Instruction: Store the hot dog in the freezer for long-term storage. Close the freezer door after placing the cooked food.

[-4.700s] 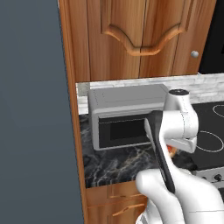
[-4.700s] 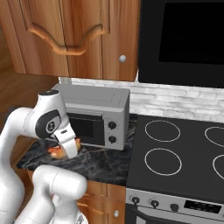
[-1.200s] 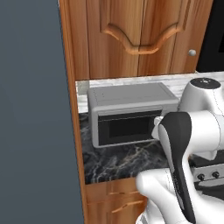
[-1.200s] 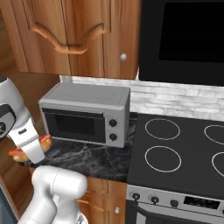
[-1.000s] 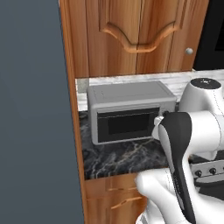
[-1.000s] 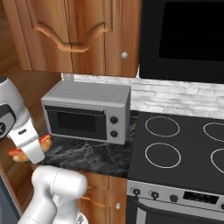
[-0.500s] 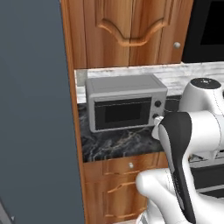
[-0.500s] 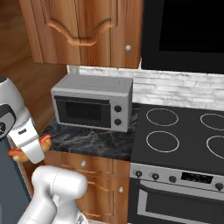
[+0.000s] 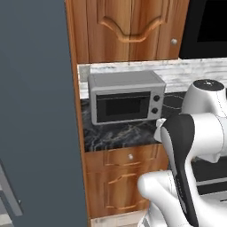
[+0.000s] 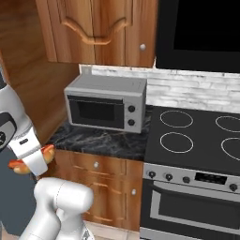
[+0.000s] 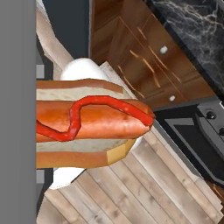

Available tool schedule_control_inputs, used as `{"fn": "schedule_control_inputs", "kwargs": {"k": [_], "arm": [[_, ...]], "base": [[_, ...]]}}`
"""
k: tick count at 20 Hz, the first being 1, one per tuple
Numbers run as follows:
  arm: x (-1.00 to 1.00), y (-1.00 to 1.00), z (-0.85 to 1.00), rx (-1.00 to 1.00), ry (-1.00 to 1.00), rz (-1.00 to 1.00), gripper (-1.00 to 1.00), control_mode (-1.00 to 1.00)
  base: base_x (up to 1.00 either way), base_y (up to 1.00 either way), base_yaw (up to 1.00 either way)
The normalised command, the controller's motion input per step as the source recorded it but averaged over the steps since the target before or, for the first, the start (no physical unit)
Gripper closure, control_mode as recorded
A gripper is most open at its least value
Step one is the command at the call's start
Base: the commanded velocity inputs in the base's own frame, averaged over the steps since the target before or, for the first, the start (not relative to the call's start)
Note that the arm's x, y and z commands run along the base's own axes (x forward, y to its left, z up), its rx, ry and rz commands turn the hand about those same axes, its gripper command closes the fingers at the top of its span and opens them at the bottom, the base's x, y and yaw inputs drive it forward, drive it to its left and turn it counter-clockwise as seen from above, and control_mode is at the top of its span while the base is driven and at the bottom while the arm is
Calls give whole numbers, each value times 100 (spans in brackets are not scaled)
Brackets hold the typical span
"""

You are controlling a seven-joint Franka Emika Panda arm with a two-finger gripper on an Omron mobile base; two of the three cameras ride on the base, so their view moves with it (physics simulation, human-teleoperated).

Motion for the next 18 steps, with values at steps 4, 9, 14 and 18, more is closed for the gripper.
{"fn": "schedule_control_inputs", "kwargs": {"k": [4,9,14,18], "arm": [[0,0,0,0,0,0,100,100],[0,0,0,0,0,0,100,100],[0,0,0,0,0,0,100,100],[0,0,0,0,0,0,100,100]], "base": [[-23,41,22],[-18,48,27],[-15,62,26],[-4,67,32]]}}
